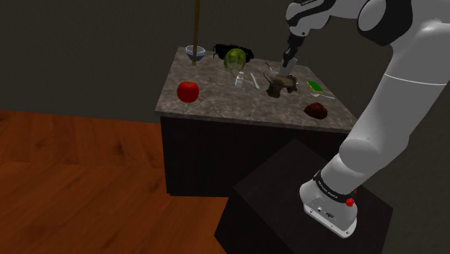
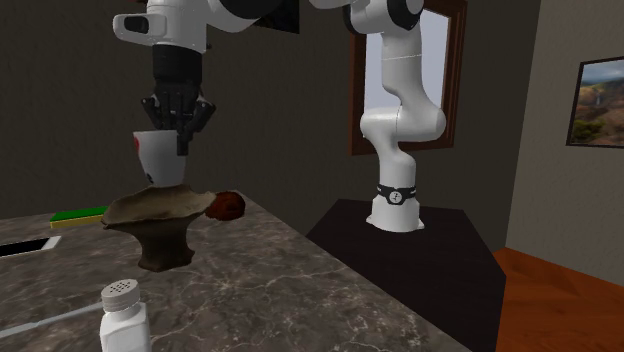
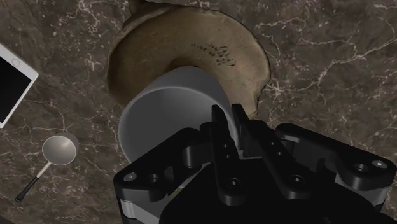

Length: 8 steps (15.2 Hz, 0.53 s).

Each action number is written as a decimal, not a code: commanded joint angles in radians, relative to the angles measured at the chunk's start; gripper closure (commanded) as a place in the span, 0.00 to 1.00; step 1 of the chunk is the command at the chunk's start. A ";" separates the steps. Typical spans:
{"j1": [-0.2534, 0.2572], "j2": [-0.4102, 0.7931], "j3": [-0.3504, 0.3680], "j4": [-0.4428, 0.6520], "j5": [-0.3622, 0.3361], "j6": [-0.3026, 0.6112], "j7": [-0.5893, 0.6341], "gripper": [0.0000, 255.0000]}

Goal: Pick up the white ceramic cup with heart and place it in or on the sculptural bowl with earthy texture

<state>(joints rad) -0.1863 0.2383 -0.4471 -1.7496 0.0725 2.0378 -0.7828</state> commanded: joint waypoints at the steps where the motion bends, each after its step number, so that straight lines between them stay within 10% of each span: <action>1: 0.000 0.000 0.000 0.000 0.000 0.000 0.000 1.00; 3: 0.000 0.000 0.000 0.000 0.000 0.000 0.000 1.00; 4: 0.000 0.000 0.000 0.000 0.000 0.000 0.000 0.00; 8: 0.000 0.000 0.000 0.000 0.000 0.000 0.000 0.00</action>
<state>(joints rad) -0.1864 0.2382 -0.4471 -1.7497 0.0726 2.0382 -0.7829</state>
